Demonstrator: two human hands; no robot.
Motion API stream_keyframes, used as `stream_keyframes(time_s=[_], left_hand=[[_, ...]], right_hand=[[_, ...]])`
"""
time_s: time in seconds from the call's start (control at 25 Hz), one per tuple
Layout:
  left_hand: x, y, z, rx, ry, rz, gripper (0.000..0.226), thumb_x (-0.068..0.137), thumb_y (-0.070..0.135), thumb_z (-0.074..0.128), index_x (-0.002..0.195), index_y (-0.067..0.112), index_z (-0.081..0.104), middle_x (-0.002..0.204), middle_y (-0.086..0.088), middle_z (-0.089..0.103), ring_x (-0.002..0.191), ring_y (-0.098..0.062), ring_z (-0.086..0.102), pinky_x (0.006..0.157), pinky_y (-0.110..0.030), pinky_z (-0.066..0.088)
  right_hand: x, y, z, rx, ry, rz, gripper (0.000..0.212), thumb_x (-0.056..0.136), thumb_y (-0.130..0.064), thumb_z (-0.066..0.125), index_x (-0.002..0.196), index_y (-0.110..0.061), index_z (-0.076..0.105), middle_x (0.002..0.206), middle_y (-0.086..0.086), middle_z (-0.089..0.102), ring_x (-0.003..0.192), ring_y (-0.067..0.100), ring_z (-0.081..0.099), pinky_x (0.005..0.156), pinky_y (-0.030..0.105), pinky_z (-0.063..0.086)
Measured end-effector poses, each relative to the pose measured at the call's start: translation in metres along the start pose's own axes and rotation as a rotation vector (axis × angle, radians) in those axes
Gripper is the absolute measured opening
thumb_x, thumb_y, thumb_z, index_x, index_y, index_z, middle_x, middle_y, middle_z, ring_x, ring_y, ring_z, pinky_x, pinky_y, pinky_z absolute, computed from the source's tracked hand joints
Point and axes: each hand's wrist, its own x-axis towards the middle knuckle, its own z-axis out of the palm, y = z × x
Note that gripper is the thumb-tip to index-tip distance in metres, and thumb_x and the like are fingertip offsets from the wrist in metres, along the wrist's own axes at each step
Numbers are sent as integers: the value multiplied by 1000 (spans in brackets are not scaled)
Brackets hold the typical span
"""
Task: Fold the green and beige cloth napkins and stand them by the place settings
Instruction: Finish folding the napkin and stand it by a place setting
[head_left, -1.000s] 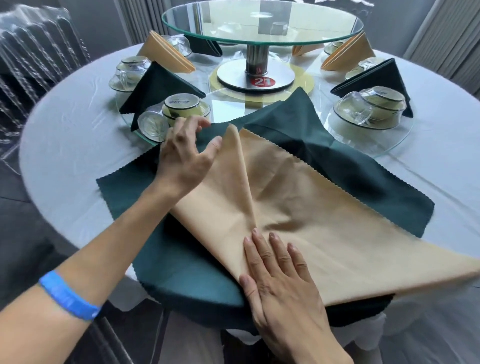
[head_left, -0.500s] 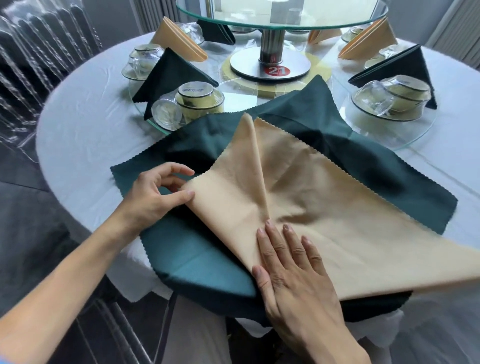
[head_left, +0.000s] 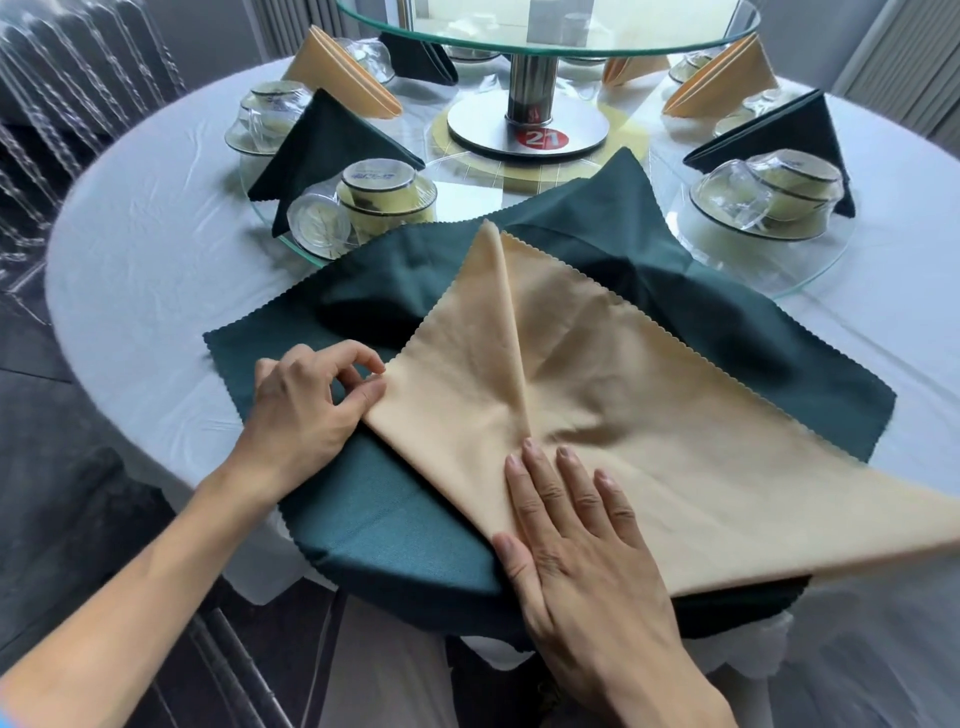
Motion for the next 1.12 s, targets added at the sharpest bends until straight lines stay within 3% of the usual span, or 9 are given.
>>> stream_keyframes(time_s=[0.4,0.56,0.64,0.72,0.8,0.88,0.96,1.04,1.12], left_hand=[[-2,5,5,267,-20,2,20,85,42,56,89,32,72,74,8,61,83,-25,53,79,-38,29],[-33,42,3,363,109,152,22,89,24,60,104,15,73,109,-7,67,101,-33,58,88,-45,37],[-73,69,22,254,-65,316,42,97,33,45,124,8,66,131,-12,63,121,-32,58,103,-44,34],[-96,77,37,264,-294,277,63,104,48,23,143,7,50,149,-10,47,140,-28,41,111,-41,23],[-88,63,39,339,-349,158,77,100,61,5,154,12,28,162,-6,22,150,-23,17,116,-39,11],[-67,41,33,381,-372,28,85,86,69,-11,157,22,-5,163,4,-15,149,-12,-16,121,-34,-8],[-46,23,25,443,-434,-49,88,74,67,-19,153,27,-20,159,10,-28,144,-5,-29,120,-34,-16],[-36,19,16,466,-453,-91,88,76,64,-18,155,25,-16,162,7,-23,147,-8,-25,119,-39,-16],[-40,32,15,531,-341,-16,80,90,52,1,158,10,11,166,-7,4,153,-20,-1,120,-45,-9]], right_hand=[[-2,3,-1,-14,-40,-59,61,101,-55,10,149,-28,38,156,-3,35,143,28,34,111,47,21],[-3,2,1,-7,-12,-55,63,101,-54,11,148,-25,41,156,-1,36,142,28,35,110,48,23],[-3,1,2,4,20,-64,60,102,-51,14,148,-23,40,156,0,36,142,29,36,110,48,23],[-3,1,3,3,56,-78,57,99,-45,25,148,-20,40,156,2,35,142,29,35,111,47,23],[-4,2,4,-13,45,-87,63,95,-49,32,149,-16,40,157,5,33,143,29,32,111,47,22],[-4,4,3,-30,35,-100,68,94,-54,31,149,-14,39,157,7,32,144,29,30,112,48,21],[-4,4,3,-35,30,-106,70,95,-56,30,149,-13,38,158,7,31,145,30,29,112,48,20],[-5,4,3,-29,33,-101,69,95,-56,29,150,-14,37,158,6,31,145,29,29,112,48,20],[-5,4,4,-22,47,-95,69,96,-56,28,150,-15,37,157,6,31,144,29,30,111,48,21]])
